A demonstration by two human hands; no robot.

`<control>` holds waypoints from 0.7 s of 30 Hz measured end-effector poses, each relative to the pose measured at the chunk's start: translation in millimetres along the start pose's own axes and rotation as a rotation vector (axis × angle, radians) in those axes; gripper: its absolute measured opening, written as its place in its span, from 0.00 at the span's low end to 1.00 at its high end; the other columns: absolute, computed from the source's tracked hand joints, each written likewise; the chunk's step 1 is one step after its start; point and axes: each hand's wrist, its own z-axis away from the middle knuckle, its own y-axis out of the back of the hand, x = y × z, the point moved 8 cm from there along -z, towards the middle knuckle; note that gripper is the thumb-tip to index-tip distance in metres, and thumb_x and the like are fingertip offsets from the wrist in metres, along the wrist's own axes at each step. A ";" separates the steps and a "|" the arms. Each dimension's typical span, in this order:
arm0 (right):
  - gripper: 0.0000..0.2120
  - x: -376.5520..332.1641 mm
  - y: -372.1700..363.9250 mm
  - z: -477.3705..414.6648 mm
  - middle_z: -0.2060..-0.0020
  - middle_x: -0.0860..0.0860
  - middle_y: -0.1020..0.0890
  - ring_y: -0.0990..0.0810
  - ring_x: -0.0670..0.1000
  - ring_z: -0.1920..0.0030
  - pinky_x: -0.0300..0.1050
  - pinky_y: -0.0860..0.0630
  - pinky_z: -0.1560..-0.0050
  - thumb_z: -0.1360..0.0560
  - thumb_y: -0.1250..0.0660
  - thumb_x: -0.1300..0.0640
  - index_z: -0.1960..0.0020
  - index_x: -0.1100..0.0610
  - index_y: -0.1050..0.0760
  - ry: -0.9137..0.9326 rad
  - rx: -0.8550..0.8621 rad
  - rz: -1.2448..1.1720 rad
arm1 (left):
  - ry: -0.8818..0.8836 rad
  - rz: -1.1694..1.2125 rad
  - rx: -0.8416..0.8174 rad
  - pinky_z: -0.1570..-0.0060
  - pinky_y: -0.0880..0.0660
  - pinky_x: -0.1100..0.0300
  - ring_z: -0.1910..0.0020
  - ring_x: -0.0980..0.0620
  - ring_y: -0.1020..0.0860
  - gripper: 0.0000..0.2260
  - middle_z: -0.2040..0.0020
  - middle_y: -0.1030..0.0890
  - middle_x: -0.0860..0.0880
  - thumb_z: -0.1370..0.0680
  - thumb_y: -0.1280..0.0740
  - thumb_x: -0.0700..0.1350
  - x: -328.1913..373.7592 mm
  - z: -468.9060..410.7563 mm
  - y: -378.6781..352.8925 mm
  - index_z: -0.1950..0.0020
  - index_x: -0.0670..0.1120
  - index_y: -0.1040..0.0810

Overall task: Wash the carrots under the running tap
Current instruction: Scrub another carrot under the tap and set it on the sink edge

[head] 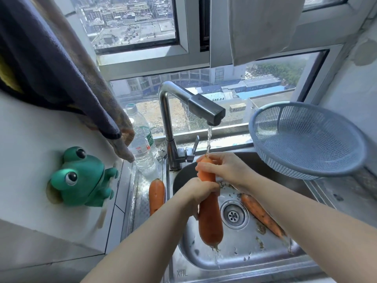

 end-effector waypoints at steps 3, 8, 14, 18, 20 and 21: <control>0.09 2.8 -2.3 1.5 0.48 0.56 0.16 0.18 0.53 0.45 0.45 0.22 0.42 0.24 0.34 0.56 0.45 0.55 0.20 -0.090 -0.161 -0.112 | 0.018 -0.008 -0.050 0.55 0.26 0.40 0.53 0.40 0.24 0.09 0.57 0.26 0.42 0.35 0.32 0.41 -3.0 0.3 1.4 0.57 0.43 0.26; 0.18 -3.9 -7.4 8.5 0.39 0.64 0.22 0.22 0.55 0.43 0.46 0.25 0.39 0.23 0.36 0.69 0.36 0.56 0.26 -0.085 -0.342 -0.088 | 0.020 0.030 -0.130 0.54 0.26 0.43 0.51 0.43 0.24 0.18 0.49 0.22 0.41 0.42 0.33 0.43 -2.4 -0.5 0.6 0.52 0.44 0.24; 0.09 -20.0 0.1 -5.8 0.57 0.58 0.16 0.18 0.51 0.57 0.47 0.20 0.48 0.28 0.26 0.60 0.50 0.60 0.20 0.176 -0.064 0.300 | -0.061 0.072 -0.173 0.62 0.28 0.55 0.54 0.46 0.25 0.15 0.51 0.21 0.42 0.39 0.34 0.43 4.6 0.7 -3.8 0.53 0.44 0.23; 0.14 -22.8 16.1 -8.5 0.59 0.59 0.15 0.17 0.53 0.60 0.48 0.20 0.53 0.21 0.36 0.52 0.55 0.62 0.19 0.175 0.121 0.235 | -0.314 0.091 -0.112 0.59 0.29 0.57 0.60 0.52 0.26 0.18 0.60 0.25 0.45 0.32 0.29 0.52 16.6 1.0 -7.7 0.50 0.41 0.25; 0.14 -21.0 16.4 -9.5 0.56 0.59 0.15 0.16 0.50 0.59 0.45 0.20 0.53 0.20 0.39 0.52 0.56 0.58 0.19 0.106 0.091 0.144 | -0.429 0.044 -0.011 0.62 0.29 0.59 0.65 0.54 0.27 0.17 0.62 0.28 0.47 0.27 0.29 0.53 20.6 0.8 -4.0 0.50 0.41 0.28; 0.14 -18.4 14.2 -10.2 0.54 0.58 0.15 0.16 0.50 0.56 0.44 0.19 0.51 0.20 0.40 0.51 0.54 0.57 0.19 0.064 0.045 0.104 | -0.454 0.023 0.030 0.63 0.28 0.59 0.65 0.55 0.27 0.17 0.63 0.27 0.48 0.26 0.30 0.54 19.9 0.1 -1.8 0.50 0.42 0.29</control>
